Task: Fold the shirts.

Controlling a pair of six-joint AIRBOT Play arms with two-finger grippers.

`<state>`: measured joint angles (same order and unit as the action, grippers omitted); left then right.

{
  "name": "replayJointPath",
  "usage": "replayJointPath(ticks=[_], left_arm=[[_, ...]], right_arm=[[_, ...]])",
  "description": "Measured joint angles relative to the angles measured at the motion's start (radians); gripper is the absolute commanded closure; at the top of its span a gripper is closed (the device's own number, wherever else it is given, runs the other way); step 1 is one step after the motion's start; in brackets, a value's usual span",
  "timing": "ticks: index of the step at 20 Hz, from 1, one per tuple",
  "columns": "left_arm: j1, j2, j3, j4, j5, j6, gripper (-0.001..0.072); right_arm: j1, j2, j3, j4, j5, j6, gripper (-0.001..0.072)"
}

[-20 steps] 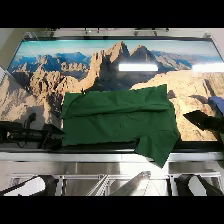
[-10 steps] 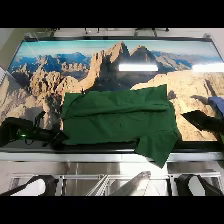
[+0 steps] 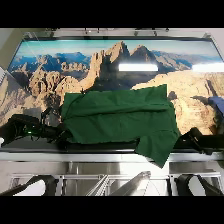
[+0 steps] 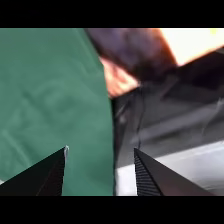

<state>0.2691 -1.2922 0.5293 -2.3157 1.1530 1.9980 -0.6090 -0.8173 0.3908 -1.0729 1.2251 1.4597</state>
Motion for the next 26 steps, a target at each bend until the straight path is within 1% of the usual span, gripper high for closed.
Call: replayJointPath(ticks=[3, 5, 8, 9, 10, 11, 13, 16, 19, 23, 26], left_arm=[[-0.002, 0.0, 0.0, -0.002, 0.01, 0.002, 0.0672], [-0.002, 0.0, 0.0, -0.004, 0.014, 0.003, 0.0672], [-0.002, 0.0, 0.0, -0.005, 0.018, 0.003, 0.0672], [-0.002, 0.0, 0.0, -0.005, 0.018, 0.002, 0.0673], [-0.002, 0.0, 0.0, -0.005, 0.019, 0.002, 0.0673], [-0.002, 0.0, 0.0, -0.006, 0.02, 0.003, 0.0673], [-0.002, 0.0, 0.003, -0.006, 0.032, 0.003, 0.0674], [-0.002, 0.0, 0.039, -0.006, 0.084, 0.008, 0.0675], [-0.002, 0.0, 0.104, 0.04, 0.146, -0.019, 0.0675], [0.002, 0.0, 0.162, 0.185, 0.201, -0.098, 0.0675], [0.049, 0.0, 0.176, 0.246, 0.233, -0.129, 0.0674]], right_arm=[[0.0, -0.059, -0.069, 0.039, -0.058, -0.003, 0.0256], [0.0, -0.112, -0.095, 0.098, -0.08, -0.042, 0.0396], [0.001, -0.185, -0.114, 0.22, -0.101, -0.146, 0.0399], [0.001, -0.203, -0.118, 0.26, -0.103, -0.185, 0.0512], [0.002, -0.216, -0.121, 0.29, -0.111, -0.223, 0.0655], [0.002, -0.225, -0.123, 0.309, -0.109, -0.259, 0.0689], [0.001, -0.222, -0.112, 0.391, -0.04, -0.319, 0.069], [-0.008, -0.175, -0.067, 0.443, 0.03, -0.347, 0.0691], [-0.068, -0.102, -0.011, 0.457, 0.062, -0.3, 0.0691], [-0.177, -0.055, 0.024, 0.396, 0.081, -0.255, 0.0691], [-0.211, -0.042, 0.031, 0.372, 0.088, -0.244, 0.0691]])
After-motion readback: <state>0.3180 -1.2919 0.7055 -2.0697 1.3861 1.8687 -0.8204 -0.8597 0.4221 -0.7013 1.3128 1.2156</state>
